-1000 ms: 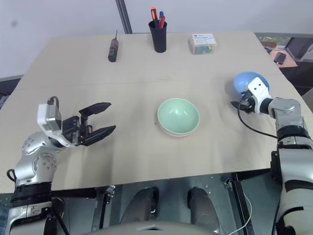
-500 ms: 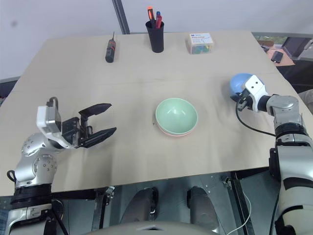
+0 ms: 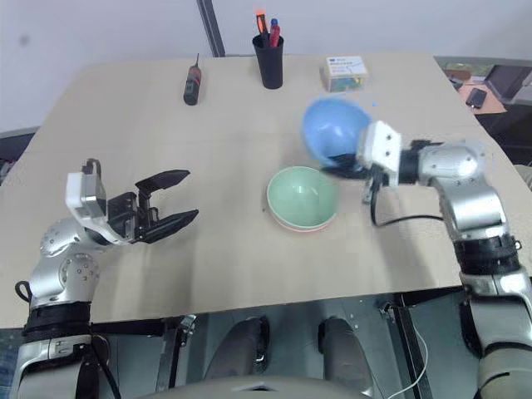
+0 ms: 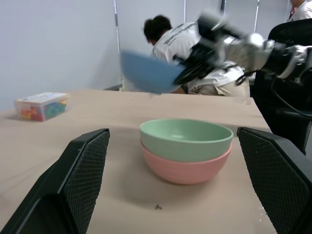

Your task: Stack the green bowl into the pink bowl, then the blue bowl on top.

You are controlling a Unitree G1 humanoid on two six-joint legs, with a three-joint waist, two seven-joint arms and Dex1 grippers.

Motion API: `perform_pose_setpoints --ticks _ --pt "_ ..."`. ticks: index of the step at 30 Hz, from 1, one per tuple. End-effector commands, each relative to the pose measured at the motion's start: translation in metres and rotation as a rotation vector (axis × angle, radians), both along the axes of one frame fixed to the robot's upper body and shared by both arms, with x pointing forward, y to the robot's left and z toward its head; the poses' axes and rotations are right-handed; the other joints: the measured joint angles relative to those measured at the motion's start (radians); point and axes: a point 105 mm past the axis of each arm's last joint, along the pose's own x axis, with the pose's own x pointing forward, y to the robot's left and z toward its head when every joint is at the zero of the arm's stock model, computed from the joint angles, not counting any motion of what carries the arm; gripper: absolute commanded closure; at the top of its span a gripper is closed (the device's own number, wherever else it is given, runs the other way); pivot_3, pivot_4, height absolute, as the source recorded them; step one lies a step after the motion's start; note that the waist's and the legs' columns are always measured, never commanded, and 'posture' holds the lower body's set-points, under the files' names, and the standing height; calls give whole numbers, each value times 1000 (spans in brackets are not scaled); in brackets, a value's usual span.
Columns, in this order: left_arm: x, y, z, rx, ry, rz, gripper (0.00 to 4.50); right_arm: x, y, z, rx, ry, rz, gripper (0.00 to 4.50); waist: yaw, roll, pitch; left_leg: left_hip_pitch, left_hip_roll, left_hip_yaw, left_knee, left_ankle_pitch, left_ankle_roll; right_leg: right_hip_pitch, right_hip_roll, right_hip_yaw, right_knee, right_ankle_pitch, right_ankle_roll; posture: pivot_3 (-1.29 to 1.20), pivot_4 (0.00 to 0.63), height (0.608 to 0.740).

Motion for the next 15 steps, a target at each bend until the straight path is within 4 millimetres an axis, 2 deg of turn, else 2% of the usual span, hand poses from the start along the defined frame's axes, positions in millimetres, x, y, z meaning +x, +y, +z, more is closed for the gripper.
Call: perform_pose_setpoints --ticks 1,4,8,10,11,13,15 --pt "2 -6 4 6 -32 -25 53 -41 29 -2 -98 -36 139 4467 7 0 0 0 0 1 1 0 0 0 0 0 0 -1 -1 0 150 740" --pt "3 -7 4 4 -32 -31 53 -51 35 -4 -125 -38 163 4467 13 0 0 0 0 1 1 0 0 0 0 0 0 -2 -3 0 150 740" --pt "4 -8 4 4 -30 -37 53 -53 37 -6 -137 -34 159 4467 14 0 0 0 0 1 1 0 0 0 0 0 0 -2 -3 0 150 740" --pt "5 -8 4 4 -31 -36 53 -53 37 -5 -134 -30 150 3762 14 0 0 0 0 1 1 0 0 0 0 0 0 -2 -3 0 150 740" --pt "6 -8 4 4 -31 -36 53 -52 37 -5 -130 -32 144 3587 14 0 0 0 0 1 1 0 0 0 0 0 0 -2 -3 0 150 740" --pt "6 -8 4 4 -29 -38 53 -45 36 -1 -108 -52 108 2725 14 0 0 0 0 0 1 0 0 0 0 0 0 -2 -3 0 150 740" --pt "6 -8 4 2 -27 -38 53 -42 33 2 -91 -40 77 2313 13 0 0 0 0 0 1 0 0 0 0 0 0 -2 -3 0 150 740"
